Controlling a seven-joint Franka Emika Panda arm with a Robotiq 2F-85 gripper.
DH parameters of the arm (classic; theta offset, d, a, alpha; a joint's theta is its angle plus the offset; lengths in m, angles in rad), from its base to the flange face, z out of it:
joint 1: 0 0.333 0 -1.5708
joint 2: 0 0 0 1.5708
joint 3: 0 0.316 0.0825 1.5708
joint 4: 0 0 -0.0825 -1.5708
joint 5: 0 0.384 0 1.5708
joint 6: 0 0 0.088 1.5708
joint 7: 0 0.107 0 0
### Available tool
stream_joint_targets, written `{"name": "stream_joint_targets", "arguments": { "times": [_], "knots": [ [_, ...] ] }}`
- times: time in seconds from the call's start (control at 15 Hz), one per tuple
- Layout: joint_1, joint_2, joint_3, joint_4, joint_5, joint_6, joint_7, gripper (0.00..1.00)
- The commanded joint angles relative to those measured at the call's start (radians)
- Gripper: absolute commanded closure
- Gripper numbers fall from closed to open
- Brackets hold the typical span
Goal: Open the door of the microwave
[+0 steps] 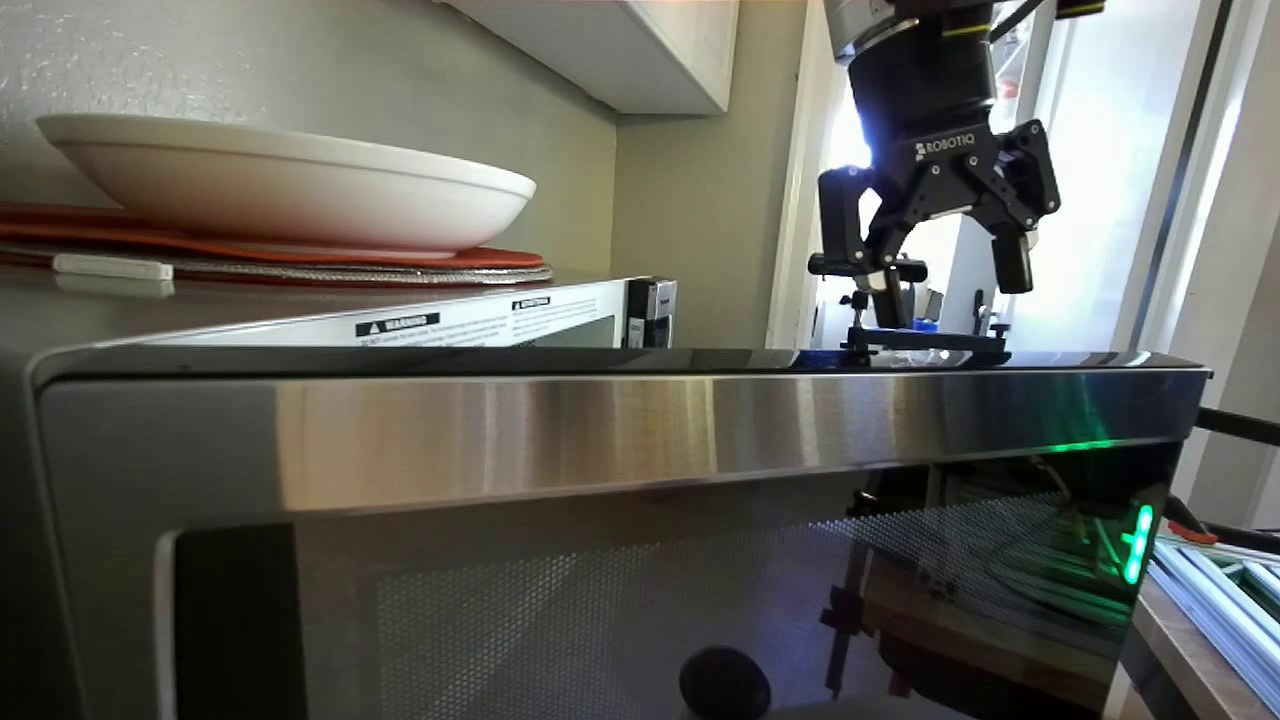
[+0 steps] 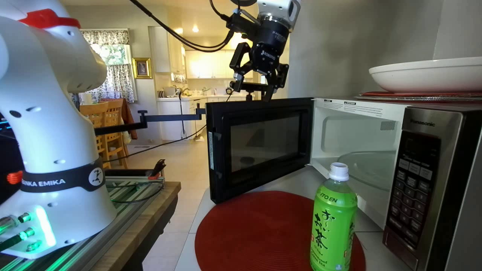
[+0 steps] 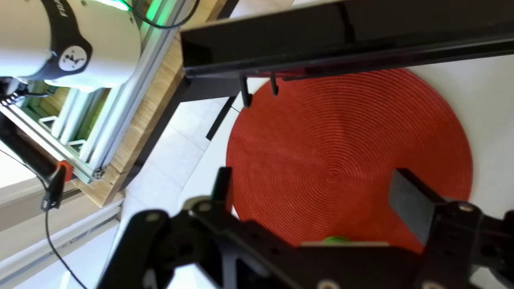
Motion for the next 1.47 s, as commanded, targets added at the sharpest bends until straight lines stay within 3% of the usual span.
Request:
{"name": "stream_joint_targets", "arguments": {
  "times": [0.0, 0.6, 0.67, 1.4],
  "knots": [
    [-0.007, -0.003, -0.025, 0.003, 0.020, 0.070, -0.126, 0.00],
    [-0.037, 0.010, -0.082, 0.066, 0.019, 0.188, -0.483, 0.00],
    [-0.045, 0.002, -0.067, 0.053, 0.008, 0.179, -0.398, 0.00],
    [-0.048, 0.003, -0.068, 0.059, 0.008, 0.187, -0.449, 0.00]
  ]
}}
